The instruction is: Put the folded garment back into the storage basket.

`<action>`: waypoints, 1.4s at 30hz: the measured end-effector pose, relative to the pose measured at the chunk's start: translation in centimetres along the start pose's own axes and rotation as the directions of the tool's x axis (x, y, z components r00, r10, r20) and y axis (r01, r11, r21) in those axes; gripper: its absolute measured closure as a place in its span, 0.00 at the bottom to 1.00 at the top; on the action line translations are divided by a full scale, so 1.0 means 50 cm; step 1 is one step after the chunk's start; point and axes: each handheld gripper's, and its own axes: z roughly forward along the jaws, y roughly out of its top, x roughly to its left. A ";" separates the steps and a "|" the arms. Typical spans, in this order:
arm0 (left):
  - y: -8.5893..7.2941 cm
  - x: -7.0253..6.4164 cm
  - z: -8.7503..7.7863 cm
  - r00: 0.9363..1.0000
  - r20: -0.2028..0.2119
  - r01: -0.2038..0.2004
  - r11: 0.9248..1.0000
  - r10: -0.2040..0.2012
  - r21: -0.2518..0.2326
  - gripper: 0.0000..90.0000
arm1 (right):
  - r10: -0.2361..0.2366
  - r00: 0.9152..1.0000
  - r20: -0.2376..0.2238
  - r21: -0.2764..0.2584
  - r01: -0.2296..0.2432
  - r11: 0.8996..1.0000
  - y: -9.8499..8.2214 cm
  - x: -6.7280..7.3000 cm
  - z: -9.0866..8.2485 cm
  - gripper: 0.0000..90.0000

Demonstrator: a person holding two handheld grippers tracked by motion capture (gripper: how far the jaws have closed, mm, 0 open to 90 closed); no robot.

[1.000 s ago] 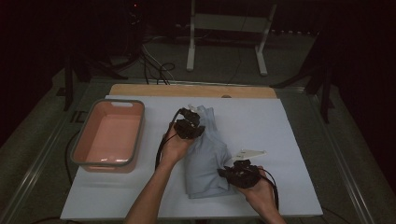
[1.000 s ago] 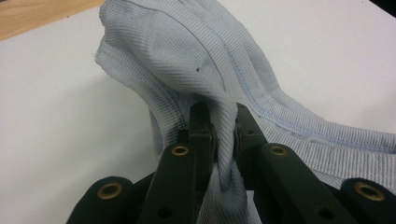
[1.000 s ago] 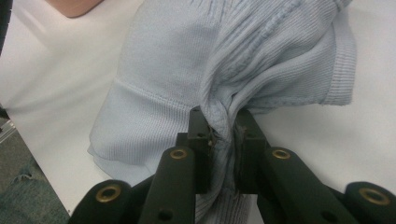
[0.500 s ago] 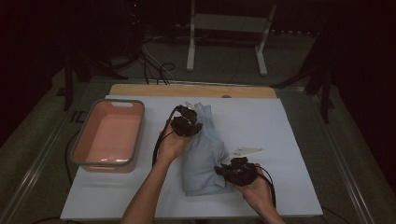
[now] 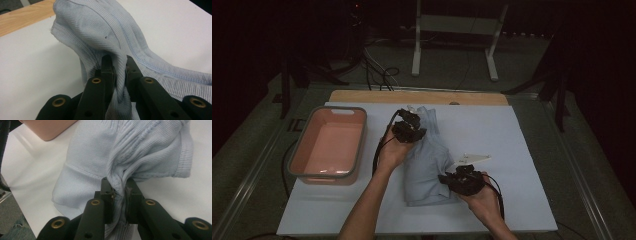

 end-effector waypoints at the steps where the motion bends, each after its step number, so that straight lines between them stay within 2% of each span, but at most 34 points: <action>1: 0.001 0.001 -0.001 1.000 0.000 0.000 1.000 0.000 0.001 0.92 | 0.000 1.000 0.000 -0.003 0.000 1.000 0.002 0.001 0.001 0.90; 29: 0.018 0.033 -0.026 1.000 -0.023 0.000 1.000 0.000 0.006 0.92 | -0.016 1.000 -0.024 -0.023 0.015 1.000 0.043 0.023 0.031 0.90; 42: 0.026 0.046 -0.039 0.999 -0.038 0.005 1.000 -0.005 0.001 0.92 | -0.007 0.999 -0.035 -0.036 0.005 0.999 0.062 0.031 0.043 0.90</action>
